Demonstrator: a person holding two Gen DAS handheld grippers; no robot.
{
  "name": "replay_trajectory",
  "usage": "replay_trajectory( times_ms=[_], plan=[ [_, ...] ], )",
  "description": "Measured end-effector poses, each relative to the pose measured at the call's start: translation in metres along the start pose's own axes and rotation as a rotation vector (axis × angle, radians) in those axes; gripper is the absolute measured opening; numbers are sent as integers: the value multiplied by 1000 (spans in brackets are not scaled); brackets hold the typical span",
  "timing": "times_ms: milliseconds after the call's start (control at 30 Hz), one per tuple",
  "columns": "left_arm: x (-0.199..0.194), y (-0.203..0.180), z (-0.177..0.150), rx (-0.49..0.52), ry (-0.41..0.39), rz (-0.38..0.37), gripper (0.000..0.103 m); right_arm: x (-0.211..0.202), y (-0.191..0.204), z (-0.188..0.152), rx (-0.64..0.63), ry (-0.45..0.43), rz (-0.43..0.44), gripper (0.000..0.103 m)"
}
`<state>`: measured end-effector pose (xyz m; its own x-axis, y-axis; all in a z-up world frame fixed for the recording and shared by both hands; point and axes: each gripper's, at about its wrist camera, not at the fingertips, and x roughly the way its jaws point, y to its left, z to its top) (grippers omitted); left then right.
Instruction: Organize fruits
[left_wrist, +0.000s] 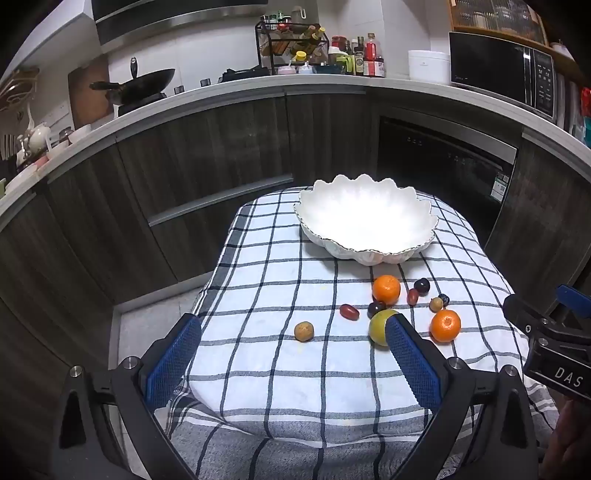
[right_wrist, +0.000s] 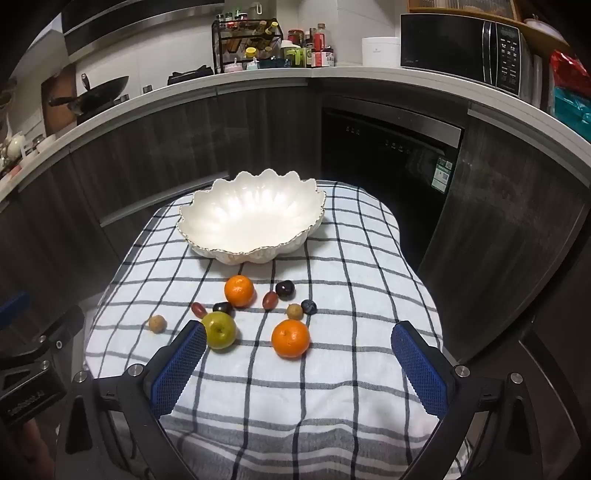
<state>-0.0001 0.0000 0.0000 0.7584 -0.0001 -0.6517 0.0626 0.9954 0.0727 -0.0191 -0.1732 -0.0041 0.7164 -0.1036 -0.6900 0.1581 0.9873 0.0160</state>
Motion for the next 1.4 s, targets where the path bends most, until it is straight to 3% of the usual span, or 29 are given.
replay_trajectory(
  times_ms=[1400],
  plan=[
    [-8, 2, 2, 0, -10, 1, 102, -9, -2, 2, 6, -33, 7, 102]
  ],
)
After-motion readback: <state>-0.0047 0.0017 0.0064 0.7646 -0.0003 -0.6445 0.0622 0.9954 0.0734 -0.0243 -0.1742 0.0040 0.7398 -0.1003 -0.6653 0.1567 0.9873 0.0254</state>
